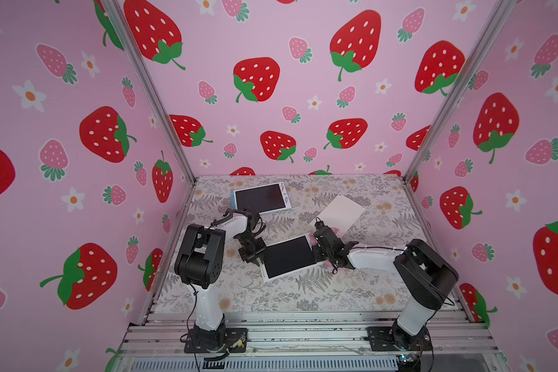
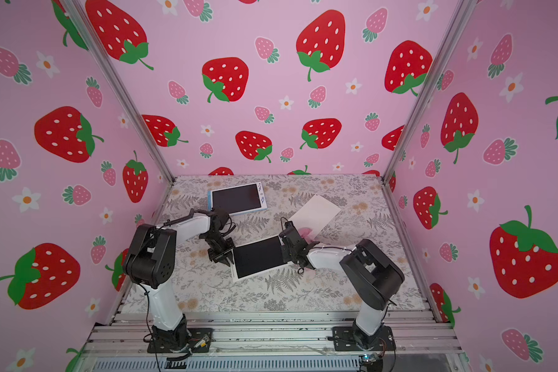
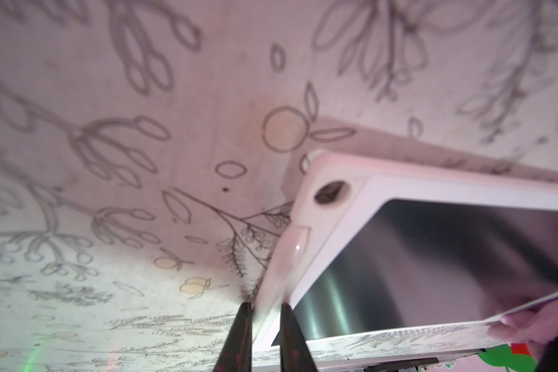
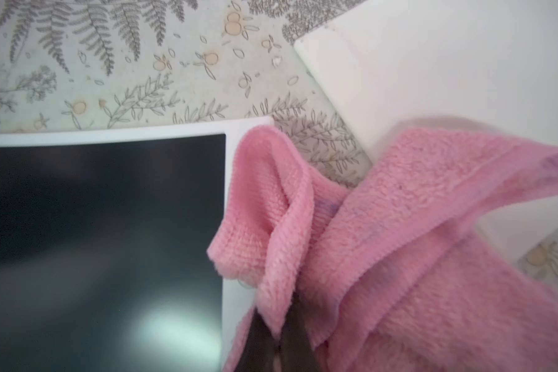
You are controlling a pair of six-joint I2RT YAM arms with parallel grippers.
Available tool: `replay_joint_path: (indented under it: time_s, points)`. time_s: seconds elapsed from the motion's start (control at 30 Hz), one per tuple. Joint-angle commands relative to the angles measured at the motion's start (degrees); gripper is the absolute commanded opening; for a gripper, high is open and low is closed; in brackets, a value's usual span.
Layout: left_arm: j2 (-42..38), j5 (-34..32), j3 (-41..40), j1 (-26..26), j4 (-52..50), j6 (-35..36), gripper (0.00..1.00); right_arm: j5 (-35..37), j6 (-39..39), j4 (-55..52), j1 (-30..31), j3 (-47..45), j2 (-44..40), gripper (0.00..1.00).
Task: Wipe the drawing tablet
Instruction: Wipe the dirt from the drawing tablet.
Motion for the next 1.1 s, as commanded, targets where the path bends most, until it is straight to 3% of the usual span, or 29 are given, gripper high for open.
replay_joint_path:
  time_s: [0.0, 0.13, 0.3, 0.4, 0.57, 0.87, 1.07]
  points:
    - [6.5, -7.5, -3.1, -0.9, 10.0, -0.3, 0.16, -1.4, -0.6, -3.3, -0.2, 2.5, 4.3, 0.00]
    - [6.6, -7.4, -3.1, -0.8, 10.2, -0.3, 0.16, -3.8, 1.8, -4.0, -2.0, -1.7, 1.9, 0.00]
    - [6.7, -7.5, -2.7, -0.9, 10.2, -0.2, 0.16, -3.8, 2.8, -2.9, -2.5, -8.7, -13.8, 0.00]
    - [7.0, -7.5, -2.4, -0.8, 10.2, -0.1, 0.16, -7.6, 2.2, -2.9, -5.2, -7.1, -17.5, 0.00]
    - [7.1, -7.6, -2.0, -0.9, 10.1, 0.3, 0.16, -14.9, 0.9, -2.8, -7.2, 1.2, -9.4, 0.00]
    - [7.4, -7.6, -2.2, -0.8, 10.3, 0.6, 0.16, -14.8, -0.5, -8.6, -10.2, 13.5, 6.8, 0.00]
    - [7.8, -7.7, -1.5, -0.7, 10.3, 0.5, 0.16, -15.2, -0.7, -12.8, -10.3, 9.5, 6.4, 0.00]
